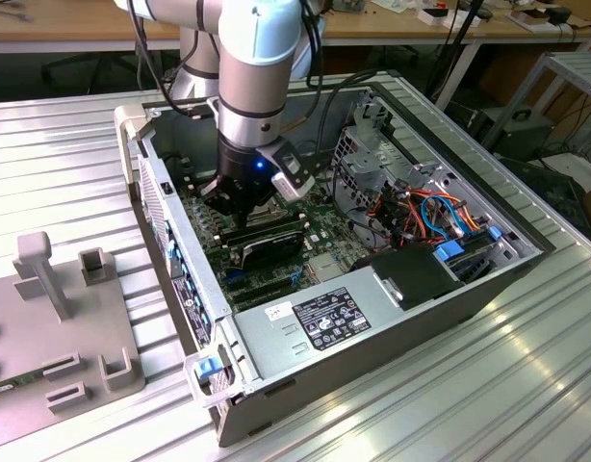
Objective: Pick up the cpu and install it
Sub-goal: 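Install the second cpu locking lever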
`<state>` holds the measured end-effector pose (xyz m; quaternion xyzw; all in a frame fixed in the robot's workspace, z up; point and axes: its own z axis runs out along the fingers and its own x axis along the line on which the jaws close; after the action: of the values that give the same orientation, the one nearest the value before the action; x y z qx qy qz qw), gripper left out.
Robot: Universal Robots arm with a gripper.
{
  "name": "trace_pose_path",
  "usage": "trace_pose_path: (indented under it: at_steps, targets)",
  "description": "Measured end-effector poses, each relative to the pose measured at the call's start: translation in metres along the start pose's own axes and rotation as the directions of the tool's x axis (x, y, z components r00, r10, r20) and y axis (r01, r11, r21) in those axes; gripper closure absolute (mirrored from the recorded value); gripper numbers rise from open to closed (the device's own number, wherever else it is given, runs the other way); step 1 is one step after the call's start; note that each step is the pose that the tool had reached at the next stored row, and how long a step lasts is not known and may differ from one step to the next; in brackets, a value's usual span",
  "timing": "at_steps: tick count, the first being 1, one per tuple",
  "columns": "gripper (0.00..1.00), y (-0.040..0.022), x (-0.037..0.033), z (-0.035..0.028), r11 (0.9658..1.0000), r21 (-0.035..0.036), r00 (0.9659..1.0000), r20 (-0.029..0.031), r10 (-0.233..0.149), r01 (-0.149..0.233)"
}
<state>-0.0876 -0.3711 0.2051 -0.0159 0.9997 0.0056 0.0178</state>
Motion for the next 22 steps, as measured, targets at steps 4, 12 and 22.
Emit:
trace_pose_path:
  at_steps: [4,12,22]
  targets:
    - [0.89,0.0004,0.0009,0.0006,1.0,-0.002,1.0,0.0001,0.0,0.0]
    - [0.89,0.0006,0.0022,0.0013,1.0,-0.0025,1.0,0.0,0.0,0.0]
    - [0.89,0.0007,0.0036,0.0015,1.0,-0.0069,1.0,0.0002,0.0,0.0]
